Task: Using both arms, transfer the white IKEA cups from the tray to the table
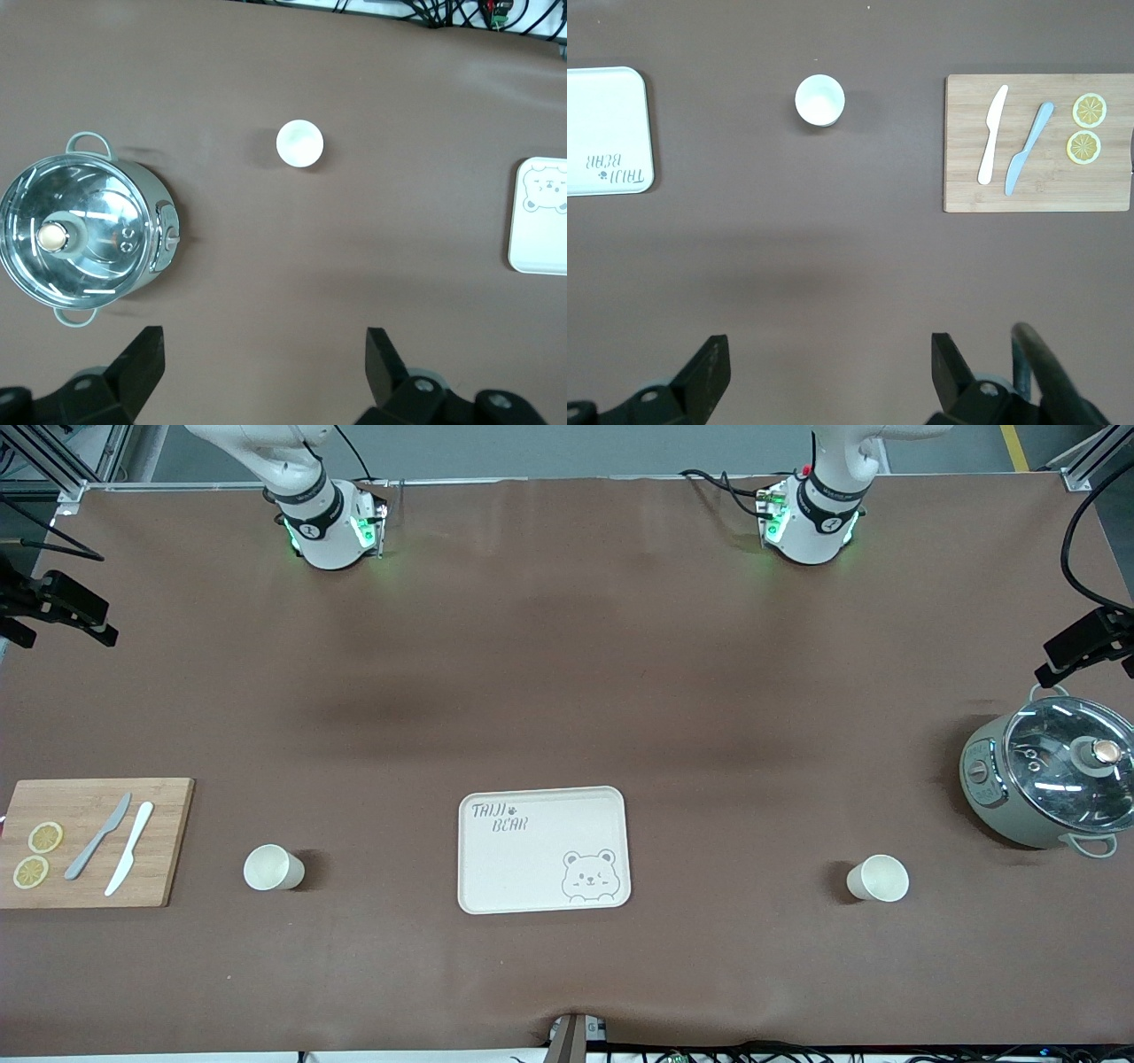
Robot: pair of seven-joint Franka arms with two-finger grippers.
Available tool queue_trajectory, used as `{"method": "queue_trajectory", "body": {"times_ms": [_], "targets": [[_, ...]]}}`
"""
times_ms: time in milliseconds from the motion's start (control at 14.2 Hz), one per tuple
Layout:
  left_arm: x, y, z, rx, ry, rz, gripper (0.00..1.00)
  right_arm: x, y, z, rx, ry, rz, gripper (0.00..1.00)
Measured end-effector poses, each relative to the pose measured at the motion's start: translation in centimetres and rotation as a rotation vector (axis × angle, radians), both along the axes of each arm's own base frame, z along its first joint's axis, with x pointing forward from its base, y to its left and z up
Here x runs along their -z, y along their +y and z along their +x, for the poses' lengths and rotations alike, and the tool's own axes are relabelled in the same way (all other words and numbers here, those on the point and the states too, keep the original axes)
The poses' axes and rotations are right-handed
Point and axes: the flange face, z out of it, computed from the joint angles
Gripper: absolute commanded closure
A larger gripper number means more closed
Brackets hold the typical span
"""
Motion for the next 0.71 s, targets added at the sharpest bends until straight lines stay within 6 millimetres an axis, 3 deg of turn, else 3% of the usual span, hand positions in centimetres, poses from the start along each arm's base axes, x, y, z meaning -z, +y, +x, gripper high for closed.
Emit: {"method": "queue_trajectory", "body": {"times_ms": [706], "targets": [[1.03, -0.02, -0.85, 0.002, 0.03, -0.004, 0.0, 0.1, 0.81, -0.13, -0.015, 0.016, 0.0, 0.0]]}}
